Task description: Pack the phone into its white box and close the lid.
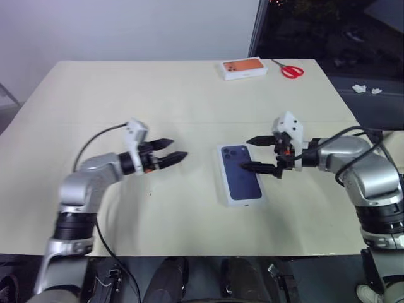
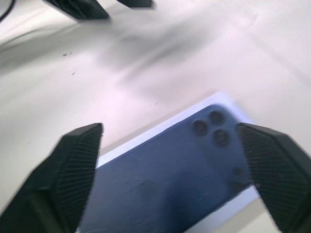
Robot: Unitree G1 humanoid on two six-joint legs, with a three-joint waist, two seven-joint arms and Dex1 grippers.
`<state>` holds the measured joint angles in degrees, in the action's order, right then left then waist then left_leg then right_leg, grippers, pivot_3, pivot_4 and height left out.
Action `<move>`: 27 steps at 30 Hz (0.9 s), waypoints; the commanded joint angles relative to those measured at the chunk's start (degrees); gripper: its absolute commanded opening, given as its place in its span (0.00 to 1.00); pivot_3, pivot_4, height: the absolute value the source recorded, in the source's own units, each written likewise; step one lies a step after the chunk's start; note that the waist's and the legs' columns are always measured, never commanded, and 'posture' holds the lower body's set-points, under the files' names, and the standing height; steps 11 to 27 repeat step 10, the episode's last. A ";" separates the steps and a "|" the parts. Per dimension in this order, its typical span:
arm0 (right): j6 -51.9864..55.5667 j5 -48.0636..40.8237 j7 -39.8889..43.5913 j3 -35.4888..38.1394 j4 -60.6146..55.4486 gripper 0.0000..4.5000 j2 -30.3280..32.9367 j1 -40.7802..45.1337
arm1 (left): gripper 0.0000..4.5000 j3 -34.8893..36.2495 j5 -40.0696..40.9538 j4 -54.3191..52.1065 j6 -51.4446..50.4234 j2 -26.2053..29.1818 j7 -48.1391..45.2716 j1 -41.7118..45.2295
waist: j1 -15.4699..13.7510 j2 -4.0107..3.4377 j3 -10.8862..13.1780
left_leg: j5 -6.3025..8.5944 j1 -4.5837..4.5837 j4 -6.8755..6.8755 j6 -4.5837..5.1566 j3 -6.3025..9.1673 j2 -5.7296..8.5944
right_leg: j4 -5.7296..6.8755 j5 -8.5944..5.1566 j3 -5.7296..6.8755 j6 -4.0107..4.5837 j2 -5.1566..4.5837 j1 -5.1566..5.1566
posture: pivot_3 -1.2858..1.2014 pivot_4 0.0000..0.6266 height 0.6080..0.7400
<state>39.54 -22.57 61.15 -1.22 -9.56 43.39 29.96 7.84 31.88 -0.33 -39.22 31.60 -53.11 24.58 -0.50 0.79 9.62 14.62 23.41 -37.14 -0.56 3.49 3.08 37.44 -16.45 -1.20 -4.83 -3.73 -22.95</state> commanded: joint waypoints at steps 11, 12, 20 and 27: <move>-14.00 -1.63 2.83 7.57 2.99 0.99 1.87 -11.77 | 1.00 13.16 -2.63 -2.50 13.52 11.54 -3.33 -19.96 | -0.18 -0.08 0.07 | 0.02 0.01 0.05 0.02 -0.04 -0.01 | -0.02 0.00 -0.05 0.04 -0.12 -0.01 | 0.52 0.24 1.00; -14.00 -1.63 2.83 7.57 2.99 0.99 1.87 -11.77 | 1.00 13.16 -2.63 -2.50 13.52 11.54 -3.33 -19.96 | -0.18 -0.08 0.07 | 0.02 0.01 0.05 0.02 -0.04 -0.01 | -0.02 0.00 -0.05 0.04 -0.12 -0.01 | 0.52 0.24 1.00; -14.00 -1.63 2.83 7.57 2.99 0.99 1.87 -11.77 | 1.00 13.16 -2.63 -2.50 13.52 11.54 -3.33 -19.96 | -0.18 -0.08 0.07 | 0.02 0.01 0.05 0.02 -0.04 -0.01 | -0.02 0.00 -0.05 0.04 -0.12 -0.01 | 0.52 0.24 1.00; -14.00 -1.63 2.83 7.57 2.99 0.99 1.87 -11.77 | 1.00 13.16 -2.63 -2.50 13.52 11.54 -3.33 -19.96 | -0.18 -0.08 0.07 | 0.02 0.01 0.05 0.02 -0.04 -0.01 | -0.02 0.00 -0.05 0.04 -0.12 -0.01 | 0.52 0.24 1.00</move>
